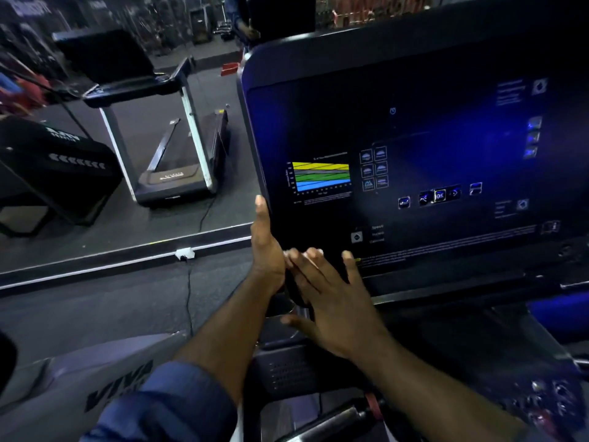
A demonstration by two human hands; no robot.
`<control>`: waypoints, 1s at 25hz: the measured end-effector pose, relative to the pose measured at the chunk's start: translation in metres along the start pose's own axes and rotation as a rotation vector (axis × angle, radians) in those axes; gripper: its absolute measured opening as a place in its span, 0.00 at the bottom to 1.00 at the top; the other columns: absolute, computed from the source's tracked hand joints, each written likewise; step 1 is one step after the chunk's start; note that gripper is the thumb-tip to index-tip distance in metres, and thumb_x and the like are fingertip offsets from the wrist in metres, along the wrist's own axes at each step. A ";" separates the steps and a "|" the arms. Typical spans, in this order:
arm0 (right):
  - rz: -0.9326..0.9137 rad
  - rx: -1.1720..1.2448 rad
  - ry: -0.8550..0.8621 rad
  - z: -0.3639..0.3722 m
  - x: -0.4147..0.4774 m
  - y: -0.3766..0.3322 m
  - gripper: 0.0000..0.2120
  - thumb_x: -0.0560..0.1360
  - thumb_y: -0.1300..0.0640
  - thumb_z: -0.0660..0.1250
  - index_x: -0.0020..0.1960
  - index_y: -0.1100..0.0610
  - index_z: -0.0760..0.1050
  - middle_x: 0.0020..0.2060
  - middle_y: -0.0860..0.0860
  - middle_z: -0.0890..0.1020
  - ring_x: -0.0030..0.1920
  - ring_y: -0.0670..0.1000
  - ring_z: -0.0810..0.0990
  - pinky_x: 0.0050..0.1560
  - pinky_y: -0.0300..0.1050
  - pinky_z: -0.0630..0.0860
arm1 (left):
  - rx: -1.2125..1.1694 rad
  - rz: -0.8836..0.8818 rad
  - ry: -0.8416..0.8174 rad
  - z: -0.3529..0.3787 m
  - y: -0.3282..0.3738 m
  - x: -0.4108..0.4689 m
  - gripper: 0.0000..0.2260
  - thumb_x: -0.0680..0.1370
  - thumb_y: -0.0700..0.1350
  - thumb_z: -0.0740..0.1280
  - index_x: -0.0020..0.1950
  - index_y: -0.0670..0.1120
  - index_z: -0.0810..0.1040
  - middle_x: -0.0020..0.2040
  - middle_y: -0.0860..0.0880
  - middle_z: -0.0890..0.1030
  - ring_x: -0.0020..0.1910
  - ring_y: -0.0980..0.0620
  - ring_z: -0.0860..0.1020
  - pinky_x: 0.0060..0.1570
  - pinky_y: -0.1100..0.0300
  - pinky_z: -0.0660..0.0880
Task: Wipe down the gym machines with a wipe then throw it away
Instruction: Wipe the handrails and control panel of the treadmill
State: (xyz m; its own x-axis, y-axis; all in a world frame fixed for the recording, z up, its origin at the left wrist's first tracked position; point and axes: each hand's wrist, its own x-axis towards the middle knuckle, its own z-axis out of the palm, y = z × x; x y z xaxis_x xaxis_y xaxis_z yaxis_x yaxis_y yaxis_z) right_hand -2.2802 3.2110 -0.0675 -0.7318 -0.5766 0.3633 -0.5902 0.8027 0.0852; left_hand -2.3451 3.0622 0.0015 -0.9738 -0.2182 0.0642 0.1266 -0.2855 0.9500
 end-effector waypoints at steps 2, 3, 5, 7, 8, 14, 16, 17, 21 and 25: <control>0.039 -0.034 0.012 0.007 -0.025 0.032 0.41 0.80 0.27 0.50 0.85 0.46 0.44 0.84 0.42 0.44 0.84 0.48 0.49 0.79 0.70 0.49 | 0.012 0.071 0.030 -0.002 -0.002 0.002 0.31 0.85 0.66 0.55 0.74 0.44 0.77 0.70 0.34 0.78 0.71 0.33 0.76 0.73 0.33 0.69; 0.112 -0.058 0.012 0.005 -0.032 0.054 0.41 0.80 0.27 0.50 0.85 0.46 0.43 0.84 0.42 0.44 0.84 0.49 0.50 0.79 0.71 0.45 | 0.067 0.094 0.074 -0.001 -0.004 0.003 0.28 0.85 0.66 0.56 0.70 0.48 0.81 0.67 0.37 0.81 0.69 0.36 0.78 0.72 0.34 0.71; 0.339 -0.030 0.017 -0.015 -0.031 0.103 0.42 0.80 0.29 0.46 0.85 0.49 0.39 0.85 0.47 0.41 0.84 0.54 0.46 0.78 0.71 0.38 | 0.205 0.156 0.196 0.006 -0.001 -0.001 0.23 0.83 0.68 0.58 0.57 0.55 0.85 0.58 0.45 0.86 0.61 0.43 0.84 0.66 0.40 0.77; 0.562 0.110 0.111 -0.041 -0.007 0.126 0.43 0.82 0.30 0.45 0.84 0.55 0.35 0.84 0.52 0.36 0.84 0.57 0.38 0.78 0.70 0.35 | 0.373 0.235 0.298 0.016 0.014 0.000 0.23 0.82 0.69 0.57 0.51 0.56 0.84 0.50 0.53 0.86 0.52 0.56 0.84 0.57 0.55 0.78; 0.601 0.170 0.155 -0.053 0.015 0.120 0.44 0.82 0.29 0.45 0.84 0.56 0.34 0.83 0.53 0.34 0.83 0.57 0.35 0.78 0.70 0.35 | 0.427 0.266 0.316 0.023 0.026 0.005 0.23 0.83 0.68 0.55 0.53 0.54 0.82 0.48 0.55 0.85 0.50 0.60 0.82 0.54 0.64 0.76; 0.009 0.013 0.264 -0.114 0.145 0.063 0.33 0.85 0.40 0.55 0.85 0.45 0.48 0.84 0.41 0.48 0.84 0.46 0.46 0.81 0.61 0.36 | 0.650 0.414 0.347 0.054 0.122 0.069 0.23 0.85 0.65 0.57 0.68 0.51 0.75 0.58 0.49 0.84 0.58 0.61 0.80 0.64 0.65 0.71; 0.055 -0.004 0.322 -0.131 0.155 0.097 0.33 0.85 0.40 0.54 0.85 0.44 0.47 0.84 0.40 0.49 0.84 0.44 0.47 0.81 0.62 0.37 | 0.903 0.541 0.349 0.071 0.141 0.072 0.26 0.86 0.59 0.59 0.81 0.48 0.65 0.73 0.45 0.75 0.71 0.57 0.73 0.71 0.73 0.60; 0.104 0.000 0.344 -0.136 0.152 0.115 0.34 0.84 0.39 0.54 0.85 0.44 0.46 0.84 0.40 0.48 0.84 0.44 0.47 0.81 0.63 0.39 | 1.060 0.599 0.357 0.076 0.146 0.074 0.28 0.86 0.59 0.58 0.83 0.48 0.61 0.78 0.43 0.68 0.77 0.49 0.67 0.75 0.63 0.59; 0.294 0.035 0.364 -0.149 0.129 0.184 0.35 0.85 0.36 0.50 0.85 0.45 0.38 0.84 0.40 0.40 0.84 0.46 0.41 0.80 0.64 0.35 | 1.623 0.817 0.371 0.096 0.170 0.084 0.23 0.86 0.62 0.54 0.73 0.49 0.72 0.69 0.41 0.74 0.67 0.37 0.72 0.67 0.41 0.69; 0.611 0.181 0.339 -0.141 0.085 0.241 0.36 0.84 0.33 0.43 0.83 0.47 0.30 0.83 0.45 0.34 0.83 0.50 0.35 0.79 0.71 0.38 | 1.896 0.870 0.091 0.148 0.194 0.096 0.22 0.87 0.62 0.49 0.59 0.48 0.74 0.53 0.43 0.81 0.53 0.37 0.80 0.49 0.44 0.75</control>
State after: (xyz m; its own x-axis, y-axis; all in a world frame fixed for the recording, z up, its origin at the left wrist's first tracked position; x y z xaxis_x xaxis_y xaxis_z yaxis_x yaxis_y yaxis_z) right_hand -2.4370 3.3770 0.1143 -0.8207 0.0701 0.5670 -0.1774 0.9121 -0.3696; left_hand -2.4421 3.1234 0.2375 -0.7648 0.2114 0.6086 0.0787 0.9682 -0.2374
